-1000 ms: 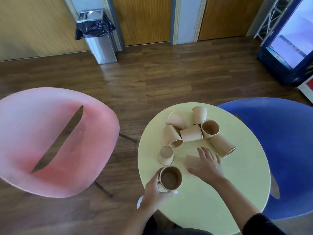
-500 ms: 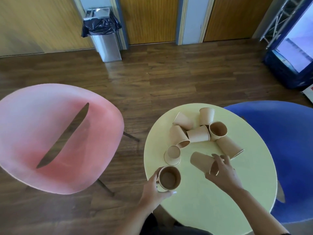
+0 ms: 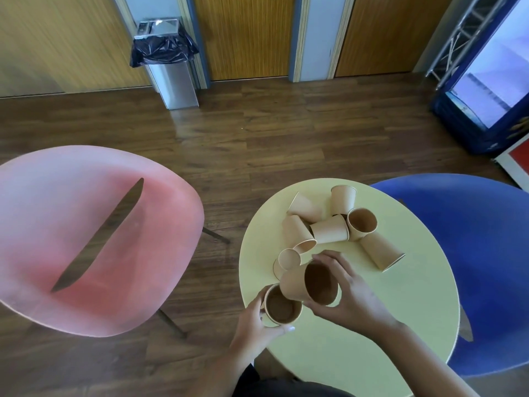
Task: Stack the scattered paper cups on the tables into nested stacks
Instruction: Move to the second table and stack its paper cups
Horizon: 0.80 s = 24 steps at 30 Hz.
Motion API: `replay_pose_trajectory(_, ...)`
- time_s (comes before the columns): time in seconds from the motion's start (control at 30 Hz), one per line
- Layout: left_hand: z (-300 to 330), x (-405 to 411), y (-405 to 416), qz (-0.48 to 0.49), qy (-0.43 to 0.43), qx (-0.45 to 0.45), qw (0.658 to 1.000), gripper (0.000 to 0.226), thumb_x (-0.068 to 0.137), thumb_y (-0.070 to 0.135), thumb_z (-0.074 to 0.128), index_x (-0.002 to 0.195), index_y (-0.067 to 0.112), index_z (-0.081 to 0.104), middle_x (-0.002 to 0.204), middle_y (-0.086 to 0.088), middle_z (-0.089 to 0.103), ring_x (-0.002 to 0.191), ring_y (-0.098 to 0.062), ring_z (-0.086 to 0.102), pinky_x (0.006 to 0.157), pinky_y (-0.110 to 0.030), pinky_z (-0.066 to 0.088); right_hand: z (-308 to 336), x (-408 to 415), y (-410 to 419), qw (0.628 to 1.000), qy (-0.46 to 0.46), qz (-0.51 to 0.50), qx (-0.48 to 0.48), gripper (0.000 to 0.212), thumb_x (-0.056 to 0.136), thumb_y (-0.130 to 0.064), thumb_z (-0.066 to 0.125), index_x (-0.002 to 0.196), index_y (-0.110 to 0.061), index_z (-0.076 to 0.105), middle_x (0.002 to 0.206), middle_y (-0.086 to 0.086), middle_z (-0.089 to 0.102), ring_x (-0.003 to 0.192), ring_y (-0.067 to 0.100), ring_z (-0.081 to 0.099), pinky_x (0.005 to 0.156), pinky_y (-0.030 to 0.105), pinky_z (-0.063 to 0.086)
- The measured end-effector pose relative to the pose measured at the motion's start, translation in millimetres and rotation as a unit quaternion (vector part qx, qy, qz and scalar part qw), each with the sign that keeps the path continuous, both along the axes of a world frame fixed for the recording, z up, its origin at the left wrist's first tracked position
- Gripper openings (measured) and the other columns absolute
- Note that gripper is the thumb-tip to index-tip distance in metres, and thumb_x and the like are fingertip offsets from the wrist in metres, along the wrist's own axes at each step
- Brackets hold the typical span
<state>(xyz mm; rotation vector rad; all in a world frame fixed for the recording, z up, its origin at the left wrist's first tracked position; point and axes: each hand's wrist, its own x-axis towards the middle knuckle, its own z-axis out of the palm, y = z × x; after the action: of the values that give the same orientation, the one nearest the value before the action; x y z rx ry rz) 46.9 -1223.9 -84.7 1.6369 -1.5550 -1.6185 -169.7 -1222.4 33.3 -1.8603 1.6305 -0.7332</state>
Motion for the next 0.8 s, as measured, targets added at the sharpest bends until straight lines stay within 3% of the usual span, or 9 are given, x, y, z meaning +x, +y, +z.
replay_pose_trajectory(0.13, 0.4, 1.2, 0.5, -0.005, -0.004, -0.004, 1.000, 0.083, 0.050, 0.041, 0.092, 0.121, 0.051, 0.050, 0.112, 0.025, 0.067, 0.107, 0.004, 0.061, 0.097, -0.023, 0.050, -0.9, 9.7, -1.6, 0.999, 0.012, 0.040, -0.007, 0.077, 0.067, -0.053, 0.074, 0.132, -0.021, 0.047, 0.131, -0.012, 0.041, 0.122, 0.005, 0.039, 0.099, 0.016, 0.037)
replay_pose_trajectory(0.27, 2.4, 0.2, 0.2, -0.002, 0.001, -0.001, 1.000, 0.084, 0.052, 0.038, 0.091, 0.125, 0.046, 0.050, 0.112, 0.023, 0.067, 0.106, 0.007, 0.061, 0.094, -0.018, 0.050, -0.9, 18.0, -5.0, 0.997, 0.020, 0.069, -0.020, 0.078, 0.066, -0.053, 0.076, 0.132, -0.027, 0.045, 0.129, -0.018, 0.040, 0.120, 0.004, 0.040, 0.097, 0.013, 0.036)
replay_pose_trajectory(0.43, 5.2, -1.6, -0.6, 0.002, 0.007, 0.005, 1.000, 0.081, 0.049, 0.037, 0.085, 0.121, 0.048, 0.051, 0.110, 0.023, 0.068, 0.103, 0.007, 0.062, 0.085, -0.007, 0.046, -17.3, 28.6, -6.8, 0.991, 0.069, 0.114, -0.008, 0.075, 0.065, -0.050, 0.072, 0.130, -0.025, 0.047, 0.130, -0.010, 0.046, 0.116, 0.009, 0.043, 0.096, 0.023, 0.042)
replay_pose_trajectory(0.63, 2.2, -1.5, -0.8, -0.009, -0.009, -0.020, 1.000, 0.079, 0.055, 0.029, 0.088, 0.116, 0.055, 0.045, 0.114, 0.018, 0.067, 0.106, 0.003, 0.062, 0.089, -0.010, 0.047, -45.3, 33.0, -11.4, 0.981, 0.097, 0.149, 0.071, 0.081, 0.066, -0.054, 0.069, 0.138, -0.030, 0.040, 0.142, -0.015, 0.035, 0.131, 0.006, 0.028, 0.107, 0.019, 0.019)
replay_pose_trajectory(0.8, -0.2, -0.6, -0.6, -0.016, -0.017, -0.039, 0.999, 0.084, 0.058, 0.018, 0.091, 0.128, 0.041, 0.049, 0.110, 0.014, 0.070, 0.102, -0.002, 0.065, 0.082, -0.009, 0.048, -69.5, 37.1, -11.4, 0.977, 0.104, 0.151, 0.109, 0.082, 0.067, -0.057, 0.065, 0.140, -0.035, 0.034, 0.144, -0.019, 0.031, 0.133, 0.008, 0.028, 0.111, 0.022, 0.015)
